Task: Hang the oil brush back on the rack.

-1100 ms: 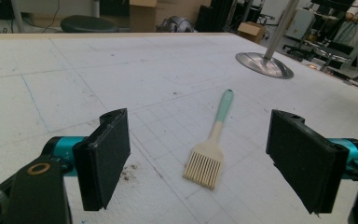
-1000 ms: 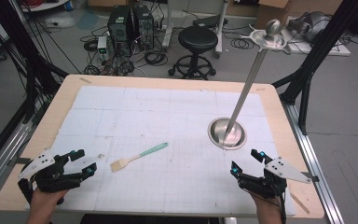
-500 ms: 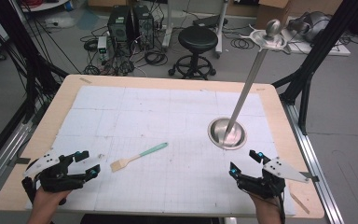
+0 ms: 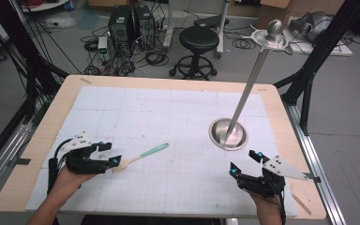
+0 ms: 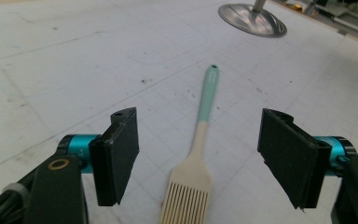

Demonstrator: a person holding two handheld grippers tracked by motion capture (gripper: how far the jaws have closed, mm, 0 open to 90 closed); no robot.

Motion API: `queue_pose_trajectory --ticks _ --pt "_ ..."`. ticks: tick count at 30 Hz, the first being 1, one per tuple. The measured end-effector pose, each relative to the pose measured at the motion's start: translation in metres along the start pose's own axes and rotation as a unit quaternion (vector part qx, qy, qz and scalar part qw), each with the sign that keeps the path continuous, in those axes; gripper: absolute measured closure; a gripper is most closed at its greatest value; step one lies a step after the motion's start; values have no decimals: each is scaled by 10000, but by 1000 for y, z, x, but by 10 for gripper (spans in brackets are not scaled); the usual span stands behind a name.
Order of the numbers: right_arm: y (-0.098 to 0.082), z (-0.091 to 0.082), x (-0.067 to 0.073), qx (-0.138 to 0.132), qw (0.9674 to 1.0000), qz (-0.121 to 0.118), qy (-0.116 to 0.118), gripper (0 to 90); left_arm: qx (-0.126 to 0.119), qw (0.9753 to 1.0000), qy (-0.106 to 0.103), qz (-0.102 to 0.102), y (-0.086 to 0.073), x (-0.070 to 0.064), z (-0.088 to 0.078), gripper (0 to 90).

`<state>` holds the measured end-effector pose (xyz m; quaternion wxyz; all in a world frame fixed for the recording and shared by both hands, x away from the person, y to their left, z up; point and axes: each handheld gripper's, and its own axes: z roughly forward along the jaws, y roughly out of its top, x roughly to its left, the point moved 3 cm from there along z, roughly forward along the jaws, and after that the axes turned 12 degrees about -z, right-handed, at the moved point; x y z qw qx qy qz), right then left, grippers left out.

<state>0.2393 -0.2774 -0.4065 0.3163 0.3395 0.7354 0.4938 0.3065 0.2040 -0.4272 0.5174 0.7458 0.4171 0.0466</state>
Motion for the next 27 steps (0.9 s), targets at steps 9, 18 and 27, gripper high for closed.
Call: queue_pose_trajectory --ticks 9,18,27 --pt "0 -2 -1 -22 10000 49 5 162 480 9987 -45 137 6 3 31 417" --pt "0 -2 0 1 10000 41 8 162 1155 9924 -100 411 0 3 59 541" --pt "0 -1 -1 18 10000 32 23 162 1375 9884 -83 635 -5 0 65 616"
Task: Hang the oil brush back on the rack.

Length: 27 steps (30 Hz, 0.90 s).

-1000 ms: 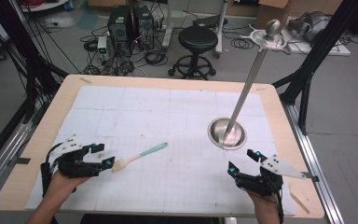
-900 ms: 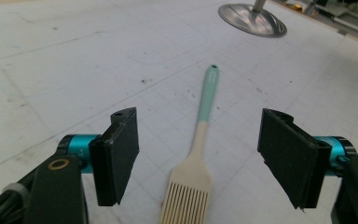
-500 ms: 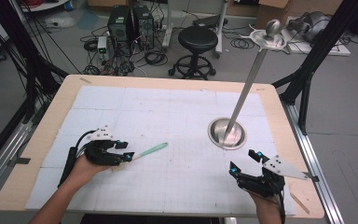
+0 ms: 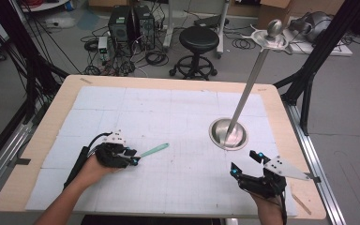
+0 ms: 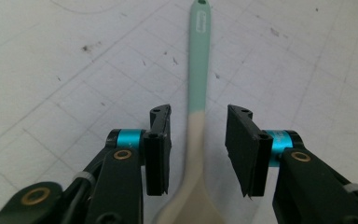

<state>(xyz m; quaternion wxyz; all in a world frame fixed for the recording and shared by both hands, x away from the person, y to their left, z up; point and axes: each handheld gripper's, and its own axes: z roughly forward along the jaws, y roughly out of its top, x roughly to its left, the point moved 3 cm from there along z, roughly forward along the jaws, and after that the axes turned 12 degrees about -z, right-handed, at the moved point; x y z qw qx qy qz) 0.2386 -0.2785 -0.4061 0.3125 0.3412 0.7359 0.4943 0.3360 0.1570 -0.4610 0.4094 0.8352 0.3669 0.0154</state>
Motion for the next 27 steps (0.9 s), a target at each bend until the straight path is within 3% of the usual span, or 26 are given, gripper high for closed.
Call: queue_pose_trajectory --ticks 4,7,14,24,27 --pt "0 0 0 -4 10000 -1 6 162 -2 9999 49 107 0 -1 0 630" --pt "0 0 0 5 10000 10 -4 162 39 9997 94 233 -1 -2 0 694" --pt "0 0 -1 -8 10000 17 -30 162 63 9998 151 129 0 -2 0 801" --pt "0 -1 -1 -2 10000 24 -35 163 58 9993 281 219 -1 -6 0 818" --pt "0 -1 -1 4 10000 32 -37 163 34 9995 284 99 -1 -5 0 820"
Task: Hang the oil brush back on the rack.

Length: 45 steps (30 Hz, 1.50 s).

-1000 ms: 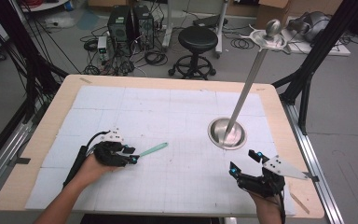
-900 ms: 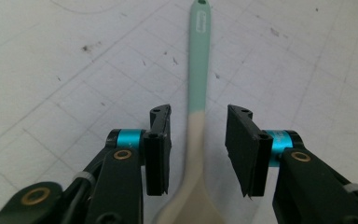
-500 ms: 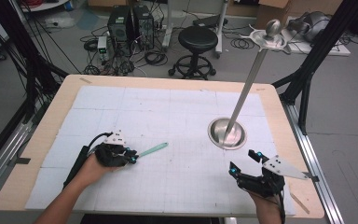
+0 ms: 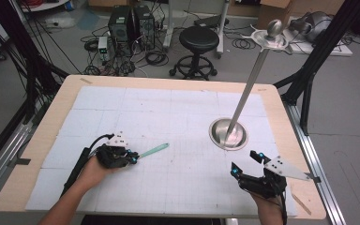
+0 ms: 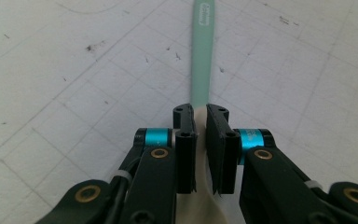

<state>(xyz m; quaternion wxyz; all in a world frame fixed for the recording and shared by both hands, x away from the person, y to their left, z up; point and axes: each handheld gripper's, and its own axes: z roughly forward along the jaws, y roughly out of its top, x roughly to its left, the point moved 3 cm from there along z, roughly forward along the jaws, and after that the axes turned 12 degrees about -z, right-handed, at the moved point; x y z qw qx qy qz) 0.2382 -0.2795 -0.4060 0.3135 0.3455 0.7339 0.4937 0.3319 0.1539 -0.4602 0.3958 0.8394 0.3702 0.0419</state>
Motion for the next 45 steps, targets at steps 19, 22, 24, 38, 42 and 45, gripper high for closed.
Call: queue_pose_trajectory --ticks 19,22,24,38,42,45 --pt "-1 2 2 -41 9999 82 70 162 -924 9941 -286 -498 11 -9 -31 822" --pt "0 4 4 -89 9997 183 135 162 -1088 9919 -360 -539 12 -15 -36 822" --pt "2 5 6 -156 9993 276 185 162 -1235 9900 -441 -526 13 -23 -41 822" --pt "19 39 42 -257 9939 551 917 162 -1631 9836 -689 -346 16 -54 -54 822" --pt "25 51 53 -207 9924 483 1114 162 -1690 9822 -780 -250 17 -65 -54 822" --pt "26 56 57 -160 9920 410 1187 163 -1734 9807 -875 -218 18 -73 -53 822"
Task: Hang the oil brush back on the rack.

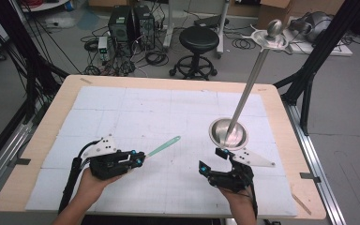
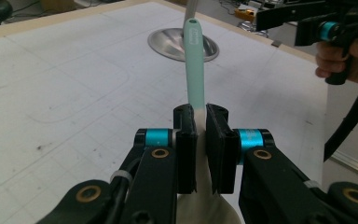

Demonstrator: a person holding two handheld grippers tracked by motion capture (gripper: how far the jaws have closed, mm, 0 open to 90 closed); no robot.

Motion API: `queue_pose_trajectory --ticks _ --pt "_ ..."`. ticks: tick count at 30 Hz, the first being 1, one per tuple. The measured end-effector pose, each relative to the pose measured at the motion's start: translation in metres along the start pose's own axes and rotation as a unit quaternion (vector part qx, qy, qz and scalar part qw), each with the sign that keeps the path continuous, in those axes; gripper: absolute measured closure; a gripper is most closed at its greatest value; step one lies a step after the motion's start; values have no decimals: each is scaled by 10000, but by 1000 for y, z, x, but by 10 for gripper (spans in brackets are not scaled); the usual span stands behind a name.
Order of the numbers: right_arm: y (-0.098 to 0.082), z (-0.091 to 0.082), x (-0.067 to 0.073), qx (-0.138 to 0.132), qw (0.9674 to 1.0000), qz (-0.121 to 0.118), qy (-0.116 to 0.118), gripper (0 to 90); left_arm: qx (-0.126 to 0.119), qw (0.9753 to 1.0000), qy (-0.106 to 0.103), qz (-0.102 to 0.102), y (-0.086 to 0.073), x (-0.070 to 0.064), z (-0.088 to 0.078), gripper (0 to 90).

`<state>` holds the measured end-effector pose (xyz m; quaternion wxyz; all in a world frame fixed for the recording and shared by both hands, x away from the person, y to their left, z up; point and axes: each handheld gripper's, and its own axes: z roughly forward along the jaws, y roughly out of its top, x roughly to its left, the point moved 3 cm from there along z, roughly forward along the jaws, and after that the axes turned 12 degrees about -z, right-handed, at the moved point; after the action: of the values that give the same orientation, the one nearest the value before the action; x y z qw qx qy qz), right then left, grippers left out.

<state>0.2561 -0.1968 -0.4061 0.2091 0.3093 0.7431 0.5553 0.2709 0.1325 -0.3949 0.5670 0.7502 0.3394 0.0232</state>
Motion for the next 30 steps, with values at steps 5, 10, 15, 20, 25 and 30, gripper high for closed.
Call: queue_pose_trajectory --ticks 5,10,15,20,25,30 --pt "6 16 9 9 9997 50 257 165 -17 9999 -131 32 0 -11 7 822" --pt "11 29 16 7 9989 78 463 169 -41 9996 -252 76 0 -20 10 822" --pt "18 41 24 -81 9973 118 718 186 11 9995 -290 150 0 -26 13 821" --pt "25 46 30 -238 9959 161 855 231 42 9994 -284 187 -1 -28 15 821" --pt "33 45 31 -431 9942 202 969 290 31 9993 -296 217 -1 -31 15 821" --pt "37 43 33 -555 9924 236 1073 352 25 9993 -285 238 -2 -33 14 820"
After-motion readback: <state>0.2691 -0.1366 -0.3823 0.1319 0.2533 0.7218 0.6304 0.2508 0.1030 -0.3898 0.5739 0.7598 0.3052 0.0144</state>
